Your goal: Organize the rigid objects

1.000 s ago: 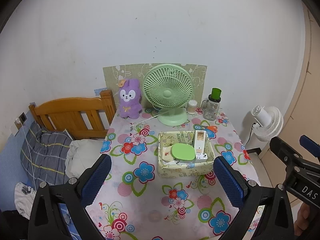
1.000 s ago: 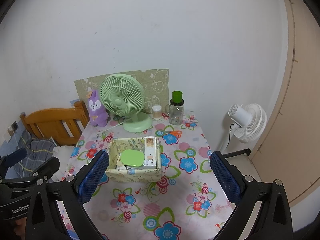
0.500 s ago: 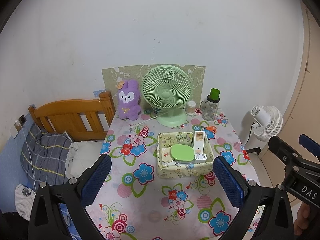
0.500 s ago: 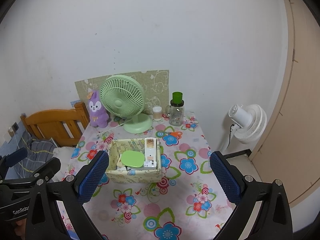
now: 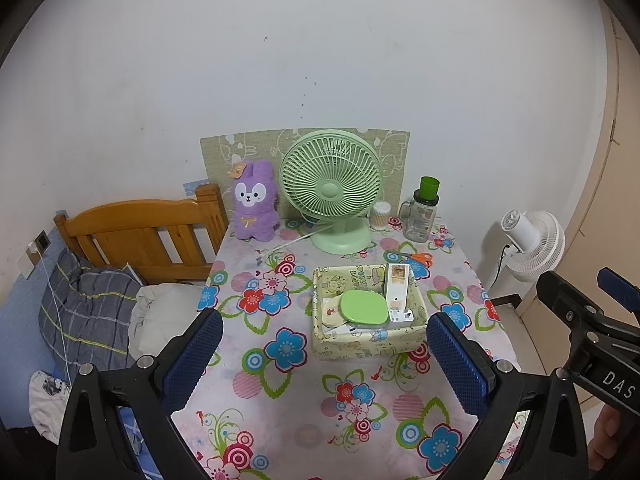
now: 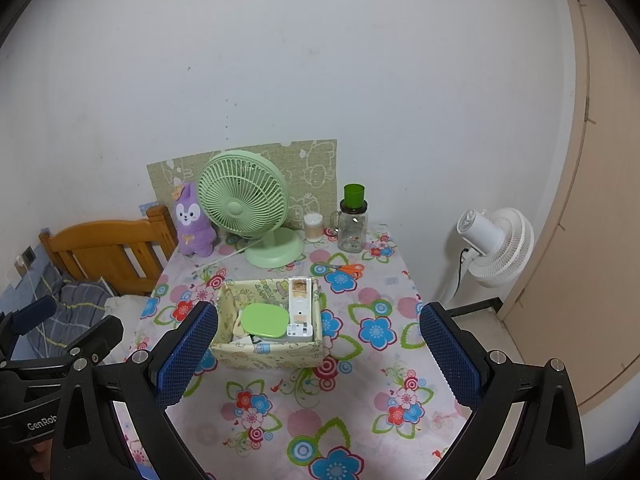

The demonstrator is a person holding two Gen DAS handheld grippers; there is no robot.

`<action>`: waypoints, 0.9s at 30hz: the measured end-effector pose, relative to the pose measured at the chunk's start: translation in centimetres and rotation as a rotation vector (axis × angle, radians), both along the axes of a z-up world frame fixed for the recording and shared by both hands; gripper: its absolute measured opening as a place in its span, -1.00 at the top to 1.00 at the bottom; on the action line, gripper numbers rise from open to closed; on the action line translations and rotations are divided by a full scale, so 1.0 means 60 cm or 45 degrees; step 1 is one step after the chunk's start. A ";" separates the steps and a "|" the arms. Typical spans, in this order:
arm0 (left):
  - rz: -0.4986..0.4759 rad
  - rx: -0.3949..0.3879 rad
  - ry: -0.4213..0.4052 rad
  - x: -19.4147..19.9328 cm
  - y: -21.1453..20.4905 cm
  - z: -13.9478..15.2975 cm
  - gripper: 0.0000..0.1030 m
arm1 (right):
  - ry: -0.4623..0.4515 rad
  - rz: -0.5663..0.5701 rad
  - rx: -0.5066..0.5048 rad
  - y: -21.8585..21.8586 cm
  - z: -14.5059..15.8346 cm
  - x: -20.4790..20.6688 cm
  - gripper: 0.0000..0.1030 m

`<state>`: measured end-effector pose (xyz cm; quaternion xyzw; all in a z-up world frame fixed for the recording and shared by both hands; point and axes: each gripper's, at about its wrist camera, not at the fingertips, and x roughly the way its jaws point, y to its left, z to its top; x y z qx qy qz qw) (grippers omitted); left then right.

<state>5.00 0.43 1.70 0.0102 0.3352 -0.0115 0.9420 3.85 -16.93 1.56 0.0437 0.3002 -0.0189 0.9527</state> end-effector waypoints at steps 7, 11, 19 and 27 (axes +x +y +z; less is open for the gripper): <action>0.001 0.001 0.012 0.009 0.002 -0.002 -1.00 | 0.012 0.003 0.007 0.003 -0.004 0.011 -0.98; -0.003 0.006 0.012 0.011 0.002 -0.005 -1.00 | 0.014 -0.002 0.010 0.004 -0.007 0.014 -0.98; -0.006 0.009 0.015 0.013 0.002 -0.007 -1.00 | 0.015 -0.012 0.020 0.002 -0.010 0.017 -0.98; 0.001 0.007 0.016 0.015 0.001 -0.009 -1.00 | 0.019 -0.004 0.022 0.005 -0.011 0.021 -0.98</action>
